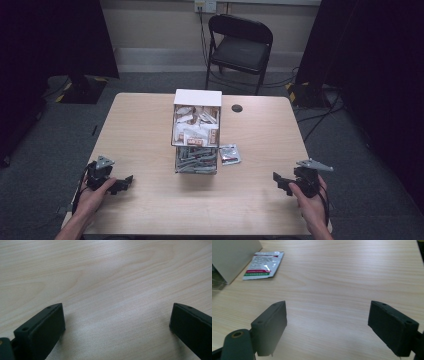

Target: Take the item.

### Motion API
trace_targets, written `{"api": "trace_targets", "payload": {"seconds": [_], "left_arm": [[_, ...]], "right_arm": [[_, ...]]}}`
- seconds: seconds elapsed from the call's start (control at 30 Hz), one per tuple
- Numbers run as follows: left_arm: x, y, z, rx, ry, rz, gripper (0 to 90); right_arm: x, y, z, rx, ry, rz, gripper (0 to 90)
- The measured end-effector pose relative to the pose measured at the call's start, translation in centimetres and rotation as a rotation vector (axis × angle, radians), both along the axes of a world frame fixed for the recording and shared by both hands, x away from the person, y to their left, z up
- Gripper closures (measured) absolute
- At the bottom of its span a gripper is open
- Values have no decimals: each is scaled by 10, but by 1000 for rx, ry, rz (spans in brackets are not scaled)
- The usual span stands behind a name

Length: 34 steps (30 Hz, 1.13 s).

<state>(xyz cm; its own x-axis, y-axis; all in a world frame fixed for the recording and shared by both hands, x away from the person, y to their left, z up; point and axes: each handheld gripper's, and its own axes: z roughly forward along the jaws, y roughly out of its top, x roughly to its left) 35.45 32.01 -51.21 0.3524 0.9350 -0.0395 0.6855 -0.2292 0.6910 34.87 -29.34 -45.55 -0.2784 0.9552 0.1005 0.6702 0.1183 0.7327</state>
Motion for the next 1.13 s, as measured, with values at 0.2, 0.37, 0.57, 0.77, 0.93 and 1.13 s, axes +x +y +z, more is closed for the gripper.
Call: {"api": "trace_targets", "payload": {"seconds": [0.2,0.37,0.57,0.77,0.93,1.13], "left_arm": [[0,0,0,0,0,0,0],[0,0,0,0,0,0,0],[0,0,0,0,0,0,0],[0,0,0,0,0,0,0],[0,0,0,0,0,0,0],[0,0,0,4,-1,2,0]], "right_arm": [[-4,-17,-13,-19,27,-41,149],[-3,-25,-25,-41,64,-57,158],[-1,-21,-35,-96,93,-41,151],[-2,-16,-39,-126,63,-55,143],[-4,-15,-41,-132,37,-55,134],[-5,-14,-44,-127,12,-61,126]]}}
